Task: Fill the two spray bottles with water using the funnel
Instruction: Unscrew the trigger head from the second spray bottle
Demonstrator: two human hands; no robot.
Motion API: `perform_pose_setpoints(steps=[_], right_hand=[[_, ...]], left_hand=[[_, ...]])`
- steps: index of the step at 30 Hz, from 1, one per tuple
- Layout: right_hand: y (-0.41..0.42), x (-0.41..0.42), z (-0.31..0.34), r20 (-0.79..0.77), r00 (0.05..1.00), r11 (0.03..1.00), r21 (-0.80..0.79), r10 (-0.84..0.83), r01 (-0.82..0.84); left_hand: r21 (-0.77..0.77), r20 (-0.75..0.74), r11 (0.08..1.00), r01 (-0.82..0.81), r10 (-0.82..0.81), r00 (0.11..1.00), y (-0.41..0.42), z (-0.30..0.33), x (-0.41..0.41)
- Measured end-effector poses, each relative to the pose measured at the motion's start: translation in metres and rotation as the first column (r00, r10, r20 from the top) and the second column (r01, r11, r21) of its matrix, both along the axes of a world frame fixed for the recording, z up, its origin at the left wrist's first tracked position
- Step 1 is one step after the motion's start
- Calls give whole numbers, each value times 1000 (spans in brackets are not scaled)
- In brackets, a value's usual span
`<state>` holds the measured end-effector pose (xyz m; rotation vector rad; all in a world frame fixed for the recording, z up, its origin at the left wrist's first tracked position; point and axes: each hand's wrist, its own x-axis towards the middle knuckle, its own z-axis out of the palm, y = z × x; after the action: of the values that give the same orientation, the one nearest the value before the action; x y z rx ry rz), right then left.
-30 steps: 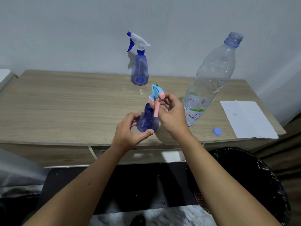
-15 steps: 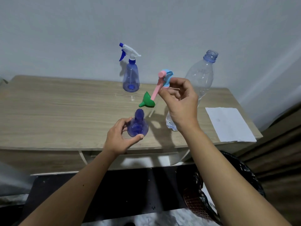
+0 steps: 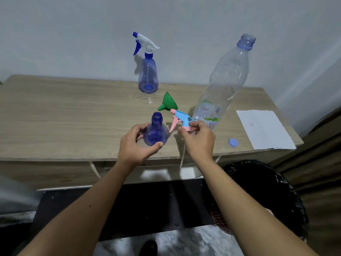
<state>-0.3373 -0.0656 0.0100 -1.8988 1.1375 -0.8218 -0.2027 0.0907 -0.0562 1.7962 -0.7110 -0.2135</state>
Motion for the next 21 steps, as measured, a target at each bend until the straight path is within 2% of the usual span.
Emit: perform_pose_setpoints(steps=[6,12,21], right_hand=[[2,18,-27,-149,989,999,-23,23,-26],[0,30,-38,-233,972,998,-44,30,-42],[1,28,-41,-204,978,998,-55,32,-44]], left_hand=[[-30,46,1000,3,-1,999,1,-2,4],[-43,61,999,20,-17,998,3,0,12],[-63,104,997,39,-32,994,3,-1,16]])
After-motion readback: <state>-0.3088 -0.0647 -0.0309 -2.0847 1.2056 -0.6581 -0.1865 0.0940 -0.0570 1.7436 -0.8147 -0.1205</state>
